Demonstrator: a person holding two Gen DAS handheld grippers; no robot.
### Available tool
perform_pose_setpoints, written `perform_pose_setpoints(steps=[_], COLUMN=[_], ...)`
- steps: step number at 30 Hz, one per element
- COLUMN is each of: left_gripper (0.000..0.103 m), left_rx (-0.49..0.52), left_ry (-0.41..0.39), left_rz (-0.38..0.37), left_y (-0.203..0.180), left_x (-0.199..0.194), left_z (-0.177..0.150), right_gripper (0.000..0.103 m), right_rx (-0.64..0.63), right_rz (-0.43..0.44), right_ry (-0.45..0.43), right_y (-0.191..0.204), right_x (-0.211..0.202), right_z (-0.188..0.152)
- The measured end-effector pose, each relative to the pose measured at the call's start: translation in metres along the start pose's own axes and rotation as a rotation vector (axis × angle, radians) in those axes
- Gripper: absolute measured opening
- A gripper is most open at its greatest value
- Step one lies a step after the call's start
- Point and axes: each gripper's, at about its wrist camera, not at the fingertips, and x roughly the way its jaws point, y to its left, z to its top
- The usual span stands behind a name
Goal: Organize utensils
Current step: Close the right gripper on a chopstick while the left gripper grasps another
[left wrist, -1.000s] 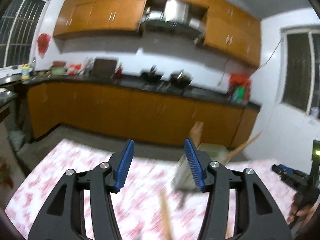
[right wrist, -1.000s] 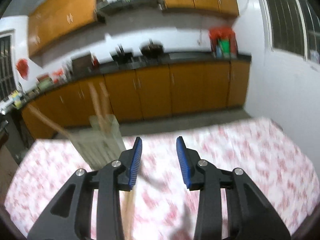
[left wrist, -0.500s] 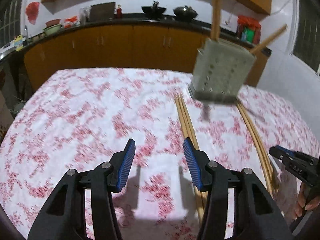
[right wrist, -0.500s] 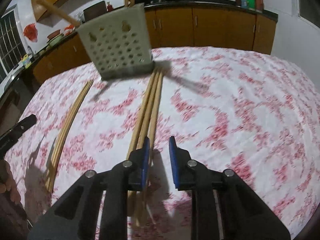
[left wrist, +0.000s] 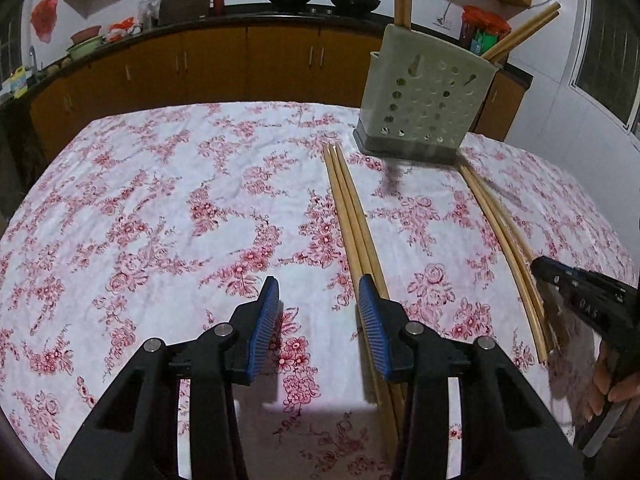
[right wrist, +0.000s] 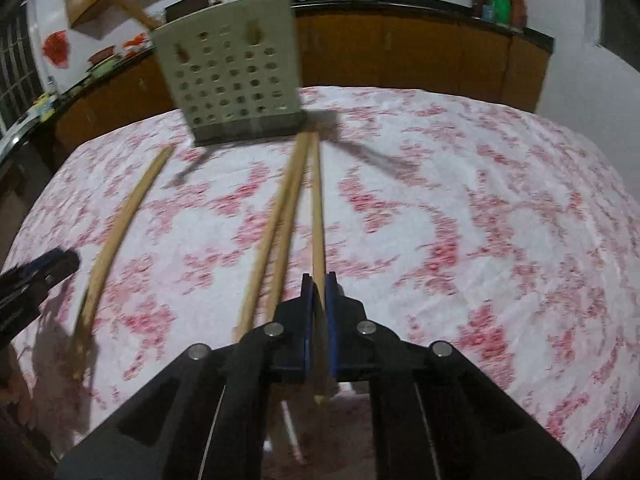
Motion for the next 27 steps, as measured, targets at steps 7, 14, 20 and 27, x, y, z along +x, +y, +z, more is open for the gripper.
perform_pose_setpoints(steps=[7, 14, 20, 27], left_gripper=[0.032, 0.025, 0.024, 0.022], left_rx=[0.005, 0.032, 0.052, 0.055], left_ry=[0.019, 0.044, 0.047, 0.058], left_rz=[-0.037, -0.035, -0.023, -0.043], left_y=[-0.003, -0.011, -0.015, -0.017], left_x=[0.001, 0.005, 0.004, 0.005], left_z=[-0.003, -0.006, -0.007, -0.008], right_gripper=[0.008, 0.008, 0.008, 0.008], right_rx=[0.055, 0.037, 0.015, 0.009], right_rz=[-0.048, -0.057, -0.069, -0.071], right_ry=[-0.006, -0.008, -0.006, -0.005], right_y=[-0.023, -0.022, -0.019, -0.018], right_x=[-0.001, 0.0, 0.0, 0.0], right_z=[0.002, 0.0, 0.001, 0.001])
